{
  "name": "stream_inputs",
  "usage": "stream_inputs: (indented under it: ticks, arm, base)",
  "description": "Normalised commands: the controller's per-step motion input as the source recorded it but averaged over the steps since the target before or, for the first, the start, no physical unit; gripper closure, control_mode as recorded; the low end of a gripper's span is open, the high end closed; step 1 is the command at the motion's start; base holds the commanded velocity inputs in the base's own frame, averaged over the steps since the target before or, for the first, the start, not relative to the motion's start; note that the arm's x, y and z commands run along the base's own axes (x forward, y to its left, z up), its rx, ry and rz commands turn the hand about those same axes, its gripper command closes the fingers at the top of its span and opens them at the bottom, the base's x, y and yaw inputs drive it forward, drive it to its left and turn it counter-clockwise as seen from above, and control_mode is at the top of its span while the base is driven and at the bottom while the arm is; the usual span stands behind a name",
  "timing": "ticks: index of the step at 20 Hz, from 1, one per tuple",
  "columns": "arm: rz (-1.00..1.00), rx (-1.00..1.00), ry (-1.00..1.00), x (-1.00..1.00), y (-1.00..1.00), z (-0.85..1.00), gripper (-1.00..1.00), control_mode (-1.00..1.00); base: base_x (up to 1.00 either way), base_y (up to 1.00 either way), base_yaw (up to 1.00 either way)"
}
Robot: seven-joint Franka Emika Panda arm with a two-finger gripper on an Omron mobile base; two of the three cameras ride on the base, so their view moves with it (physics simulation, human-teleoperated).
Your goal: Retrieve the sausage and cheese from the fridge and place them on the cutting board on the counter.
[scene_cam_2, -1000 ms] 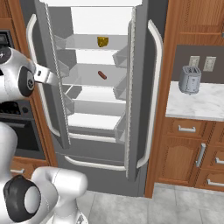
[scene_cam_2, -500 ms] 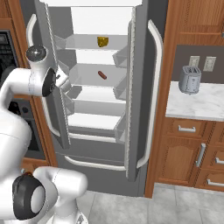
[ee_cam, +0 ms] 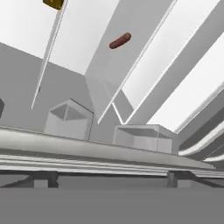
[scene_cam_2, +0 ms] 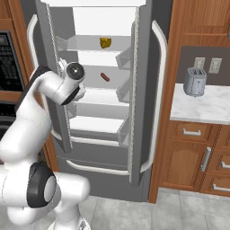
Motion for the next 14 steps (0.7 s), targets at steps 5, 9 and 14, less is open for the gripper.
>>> stream_inputs:
  ticks: [5, 9, 14]
  arm:
    - [-0.03, 0.16, 0.07, 0.65, -0.07, -0.04, -1.00, -1.00]
    - [0.00, 0.16, 0.09, 0.62, -0.16, 0.00, -1.00, -1.00]
    - [0.00, 0.01, 0.00, 0.52, 0.31, -0.04, -1.00, -1.00]
  base:
    - [0.00, 0.00, 0.00]
    - [0.00, 0.00, 0.00]
    - [0.00, 0.00, 0.00]
